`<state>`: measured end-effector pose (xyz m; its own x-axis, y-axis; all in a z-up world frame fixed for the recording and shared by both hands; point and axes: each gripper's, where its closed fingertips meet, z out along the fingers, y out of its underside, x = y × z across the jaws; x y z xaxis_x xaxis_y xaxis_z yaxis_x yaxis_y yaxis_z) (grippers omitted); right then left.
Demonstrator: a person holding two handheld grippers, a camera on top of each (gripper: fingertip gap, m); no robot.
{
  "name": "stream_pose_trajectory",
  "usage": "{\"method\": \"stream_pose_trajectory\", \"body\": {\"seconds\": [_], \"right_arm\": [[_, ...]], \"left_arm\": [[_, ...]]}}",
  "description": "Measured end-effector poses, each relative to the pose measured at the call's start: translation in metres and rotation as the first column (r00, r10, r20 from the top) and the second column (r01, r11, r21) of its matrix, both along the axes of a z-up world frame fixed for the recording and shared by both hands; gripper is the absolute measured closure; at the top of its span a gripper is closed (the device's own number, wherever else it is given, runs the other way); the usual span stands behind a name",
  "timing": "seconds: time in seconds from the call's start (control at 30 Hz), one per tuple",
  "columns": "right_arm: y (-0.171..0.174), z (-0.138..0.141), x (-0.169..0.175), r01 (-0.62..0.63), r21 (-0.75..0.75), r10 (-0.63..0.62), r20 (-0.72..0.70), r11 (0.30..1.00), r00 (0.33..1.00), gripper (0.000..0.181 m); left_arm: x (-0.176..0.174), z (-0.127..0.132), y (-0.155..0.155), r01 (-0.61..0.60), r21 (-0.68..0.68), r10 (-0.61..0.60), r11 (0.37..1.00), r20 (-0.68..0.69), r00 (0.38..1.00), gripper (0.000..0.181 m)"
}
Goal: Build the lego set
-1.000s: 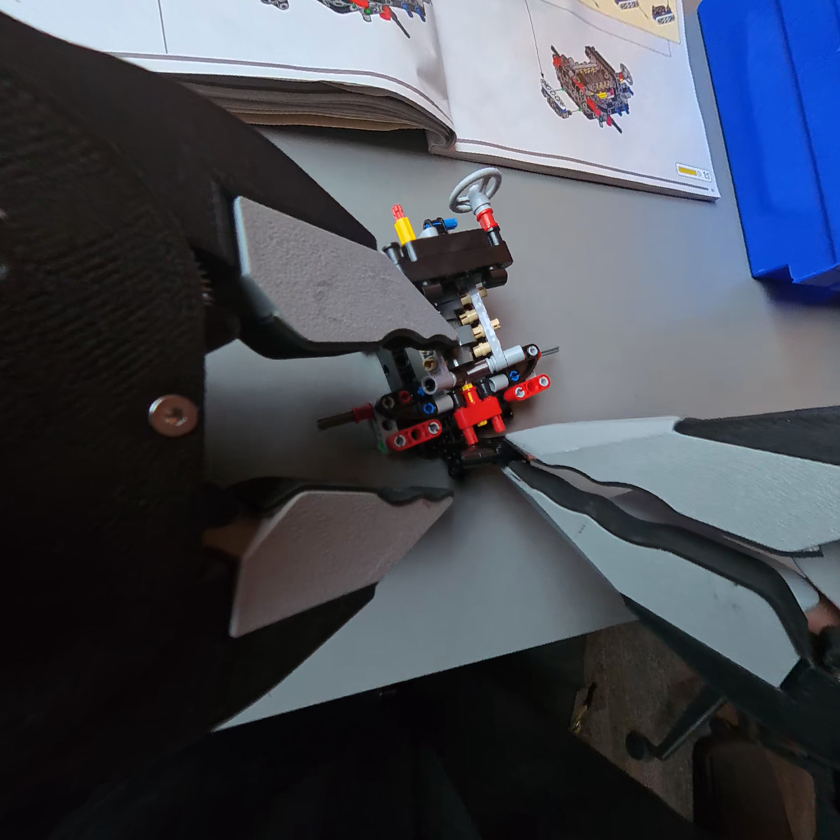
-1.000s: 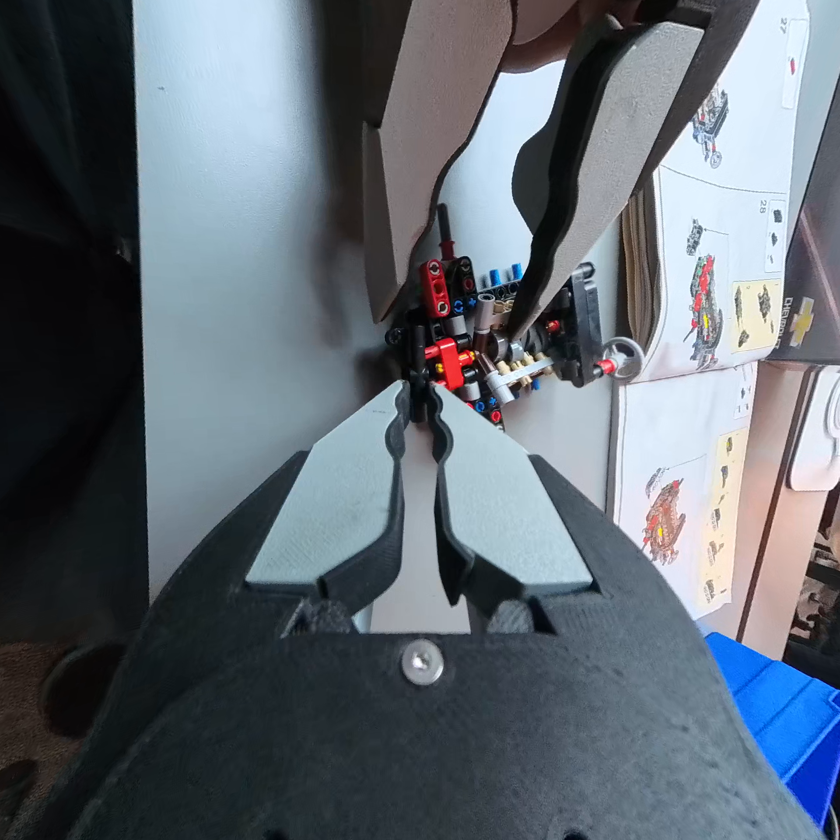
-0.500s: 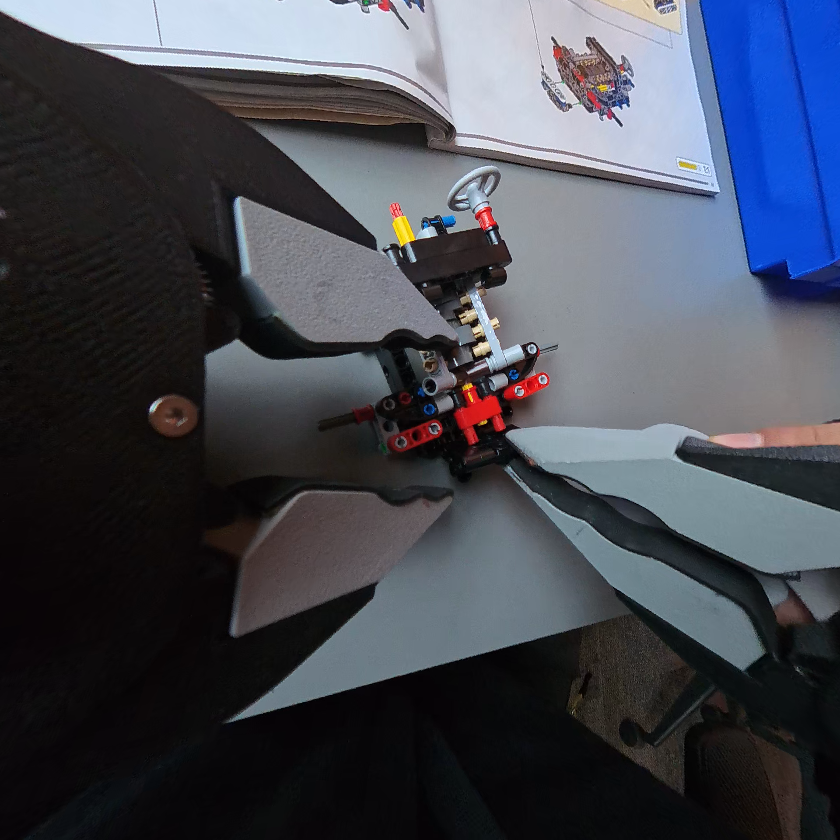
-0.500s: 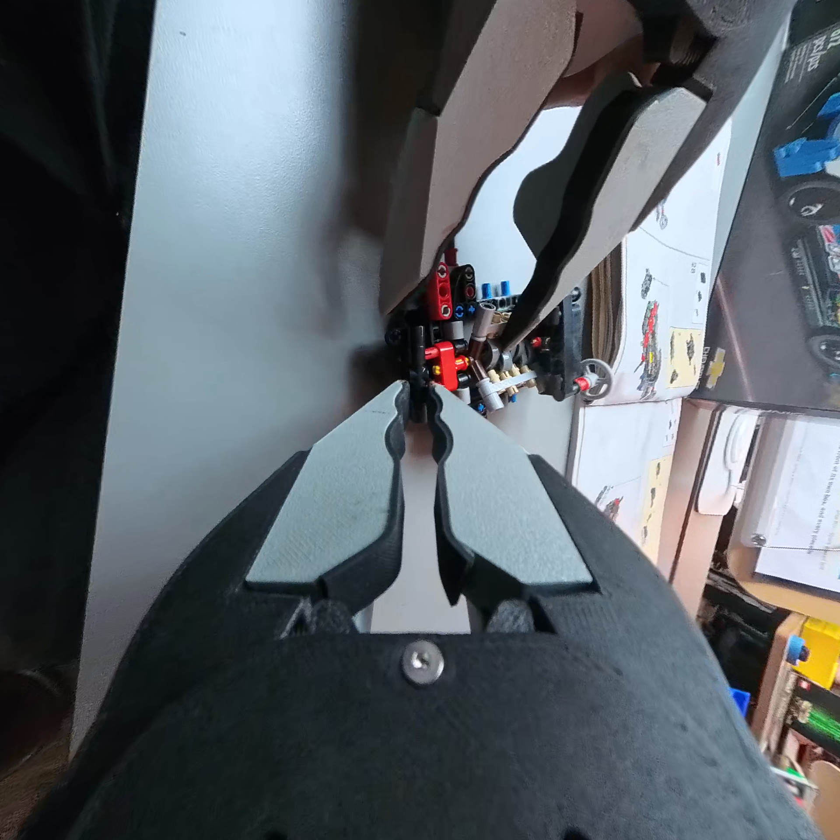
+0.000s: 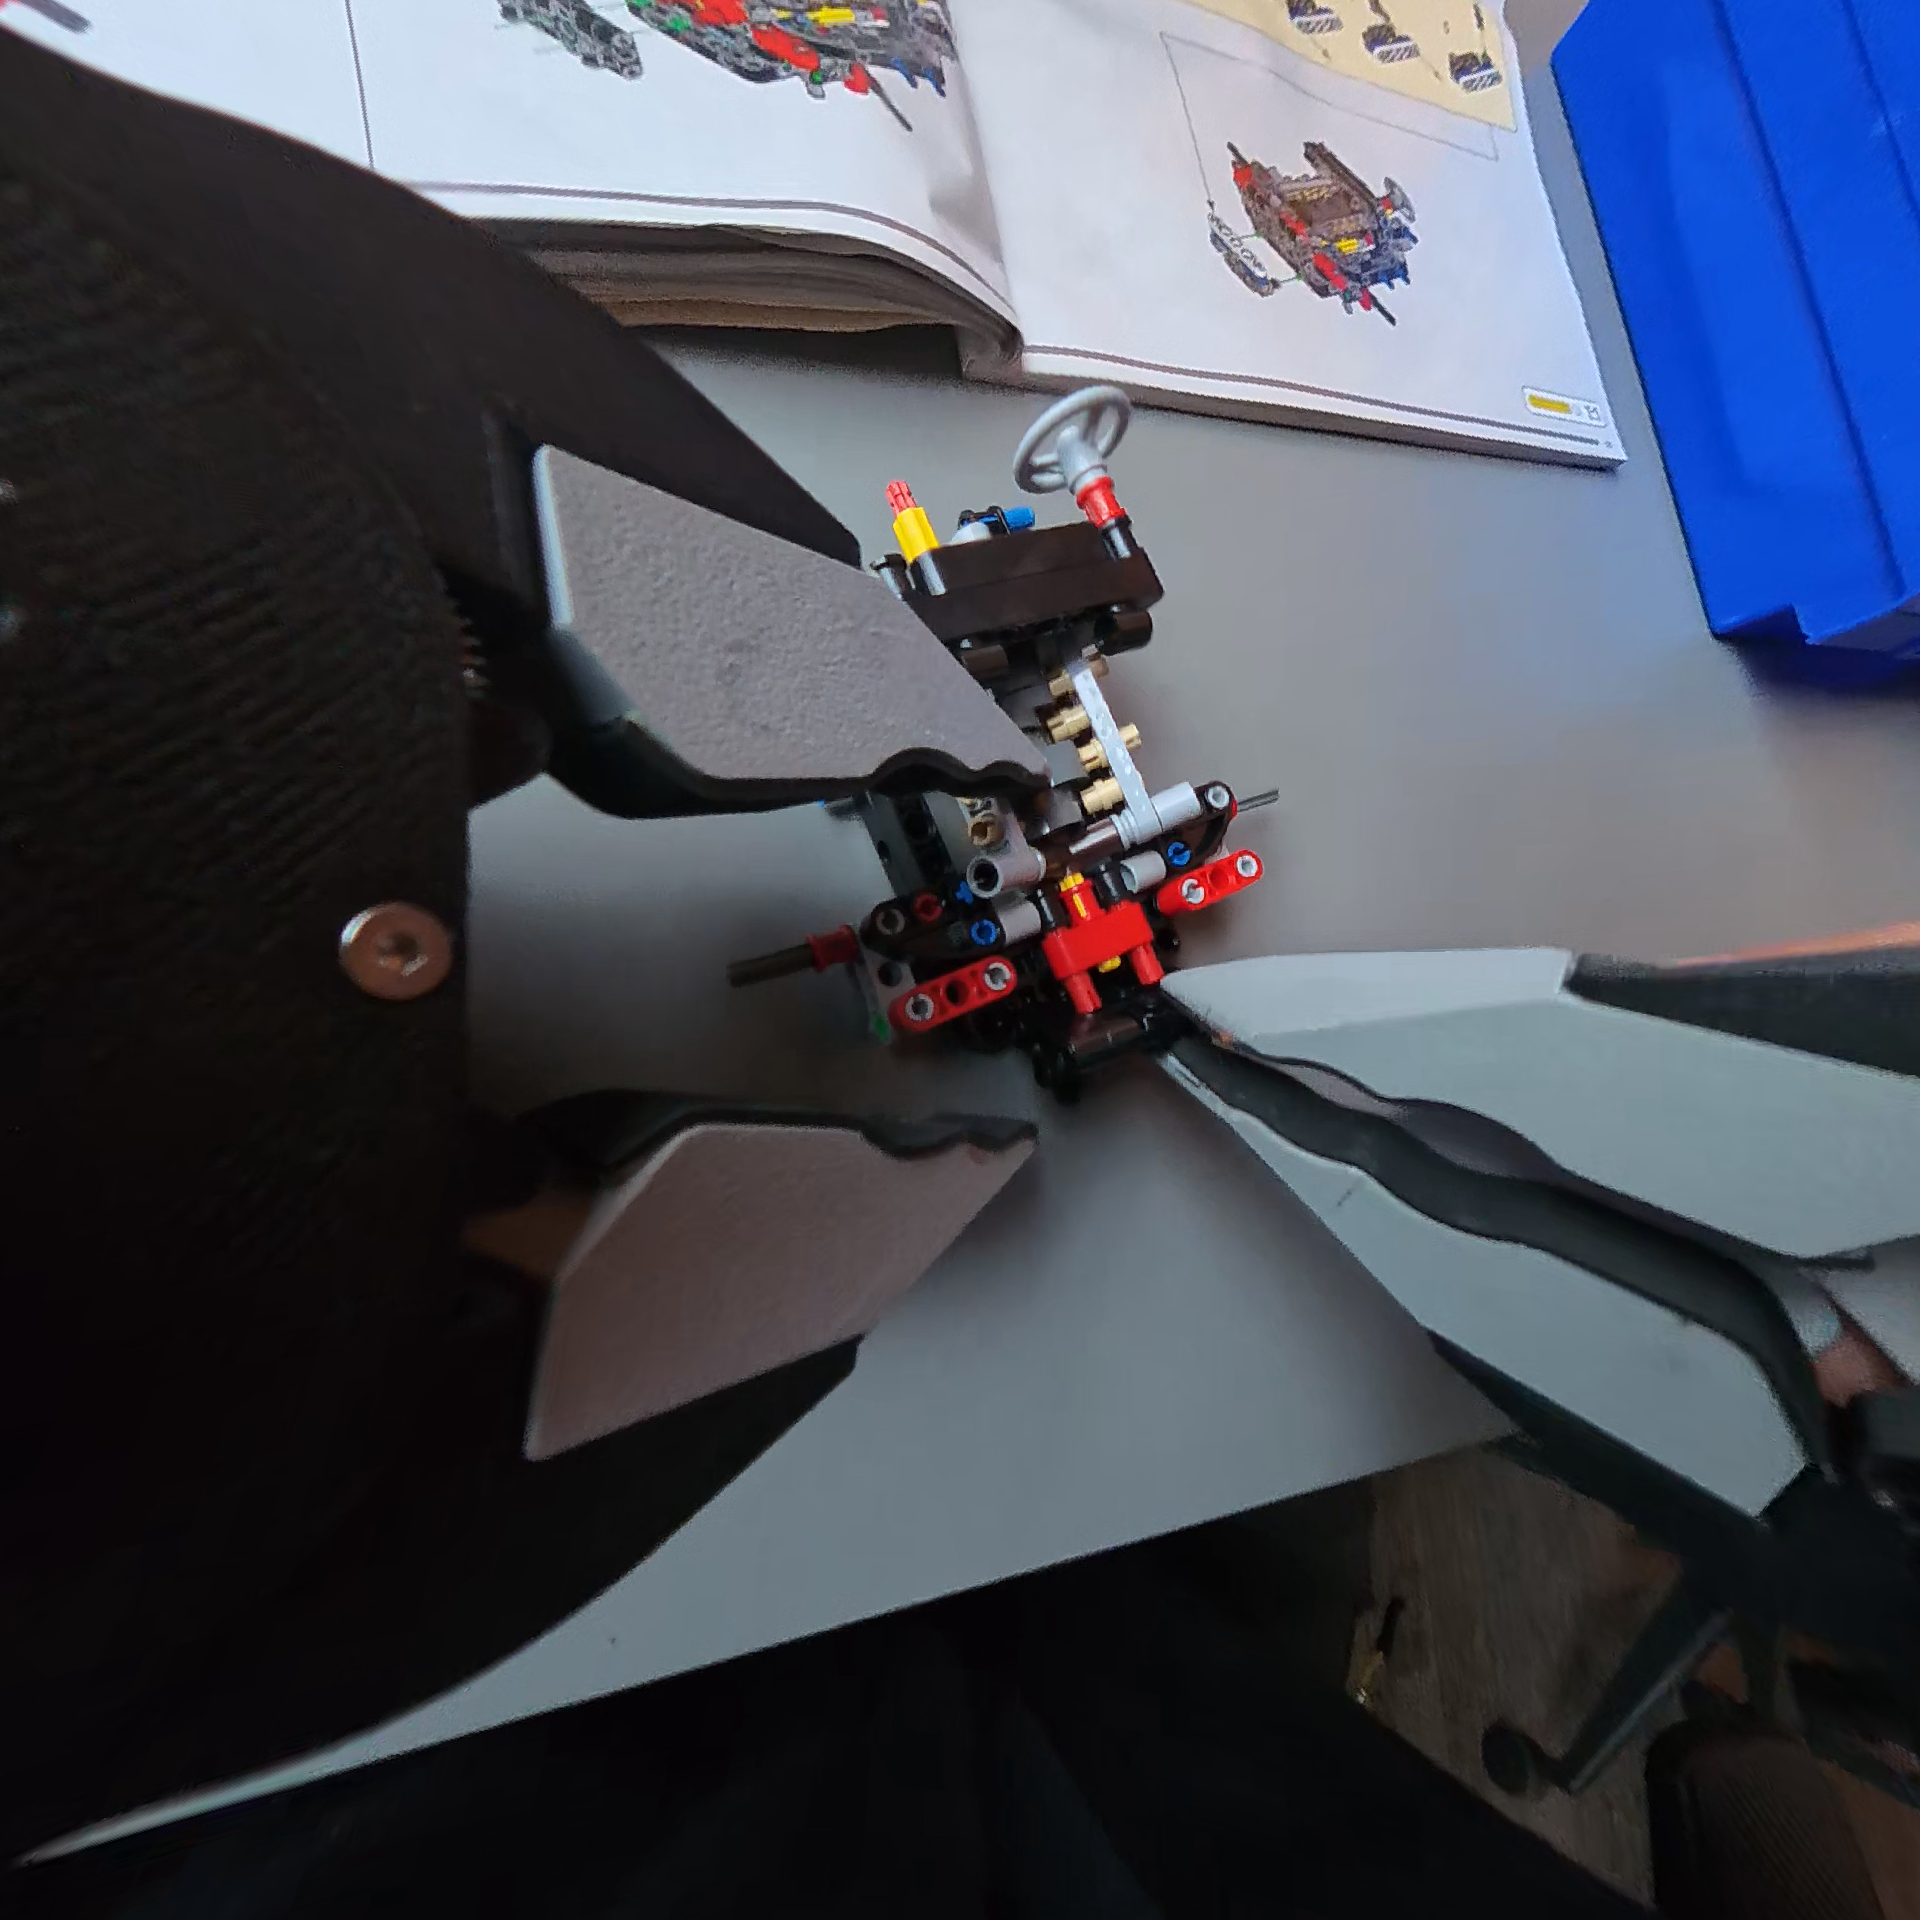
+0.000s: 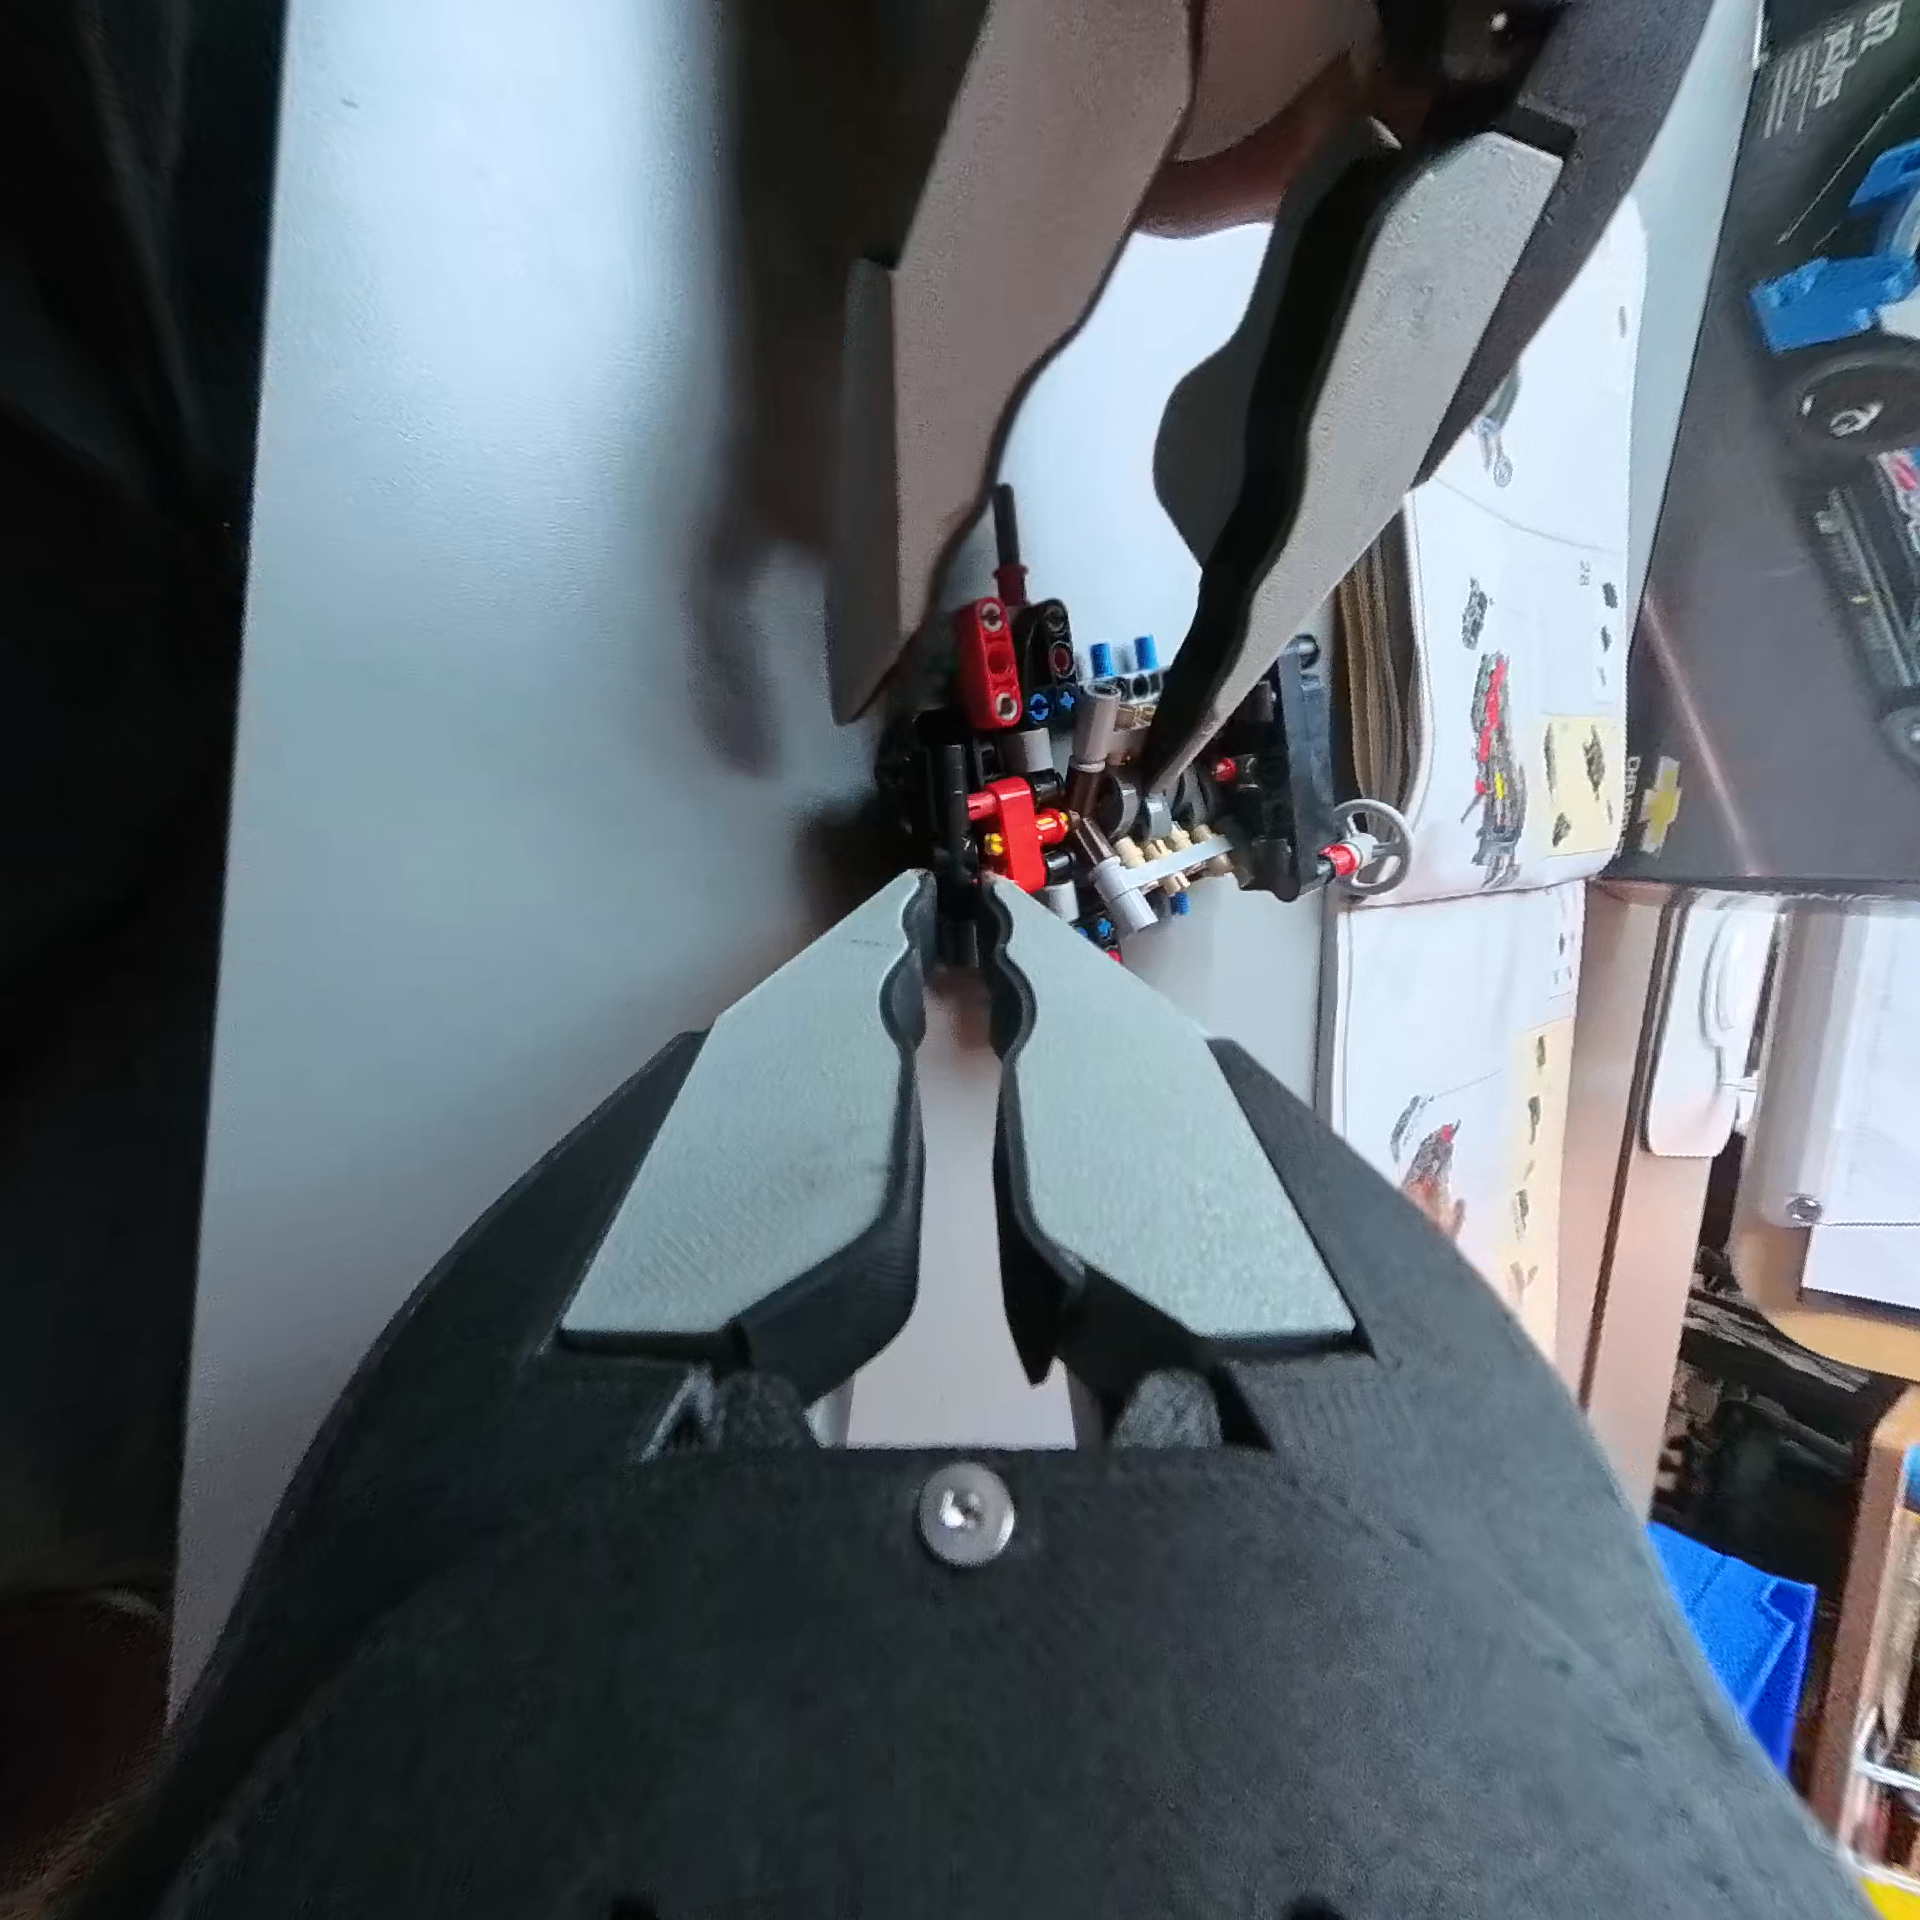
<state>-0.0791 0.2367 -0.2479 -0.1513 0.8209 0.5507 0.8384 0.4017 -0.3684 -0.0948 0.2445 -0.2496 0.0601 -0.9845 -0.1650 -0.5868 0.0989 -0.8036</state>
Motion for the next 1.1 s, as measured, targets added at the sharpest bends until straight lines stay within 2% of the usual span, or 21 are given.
{"method": "stream_pose_trajectory", "body": {"seconds": [0.03,0.27,0.43,0.63,0.9,1.1], "right_arm": [[0.001,0.0,0.0,0.005,-0.007,-0.005,0.001,1.0,1.0,0.177],[0.005,0.0,0.001,-0.006,-0.029,0.007,0.027,1.0,1.0,0.176],[0.008,0.0,-0.001,0.019,-0.094,-0.017,0.019,0.995,1.0,0.176],[0.012,0.0,-0.003,0.06,-0.122,-0.058,0.019,0.991,0.998,0.176],[0.012,0.0,-0.005,0.087,-0.179,-0.088,0.005,0.98,0.996,0.176],[0.013,0.001,-0.005,0.113,-0.233,-0.122,-0.024,0.966,0.992,0.177]], "left_arm": [[0.0,-0.001,0.0,-0.001,0.016,0.001,1.0,-0.007,1.0,0.119],[0.002,-0.002,0.006,-0.024,0.051,0.025,0.998,-0.018,1.0,0.121],[0.006,0.0,0.008,-0.037,-0.025,0.037,0.999,0.0,0.999,0.116],[0.006,0.005,0.018,-0.093,-0.136,0.099,0.986,0.041,0.994,0.13],[0.009,0.002,0.022,-0.129,-0.037,0.13,0.991,0.014,0.991,0.131],[0.008,0.002,0.024,-0.147,-0.026,0.147,0.989,0.015,0.989,0.134]]}}
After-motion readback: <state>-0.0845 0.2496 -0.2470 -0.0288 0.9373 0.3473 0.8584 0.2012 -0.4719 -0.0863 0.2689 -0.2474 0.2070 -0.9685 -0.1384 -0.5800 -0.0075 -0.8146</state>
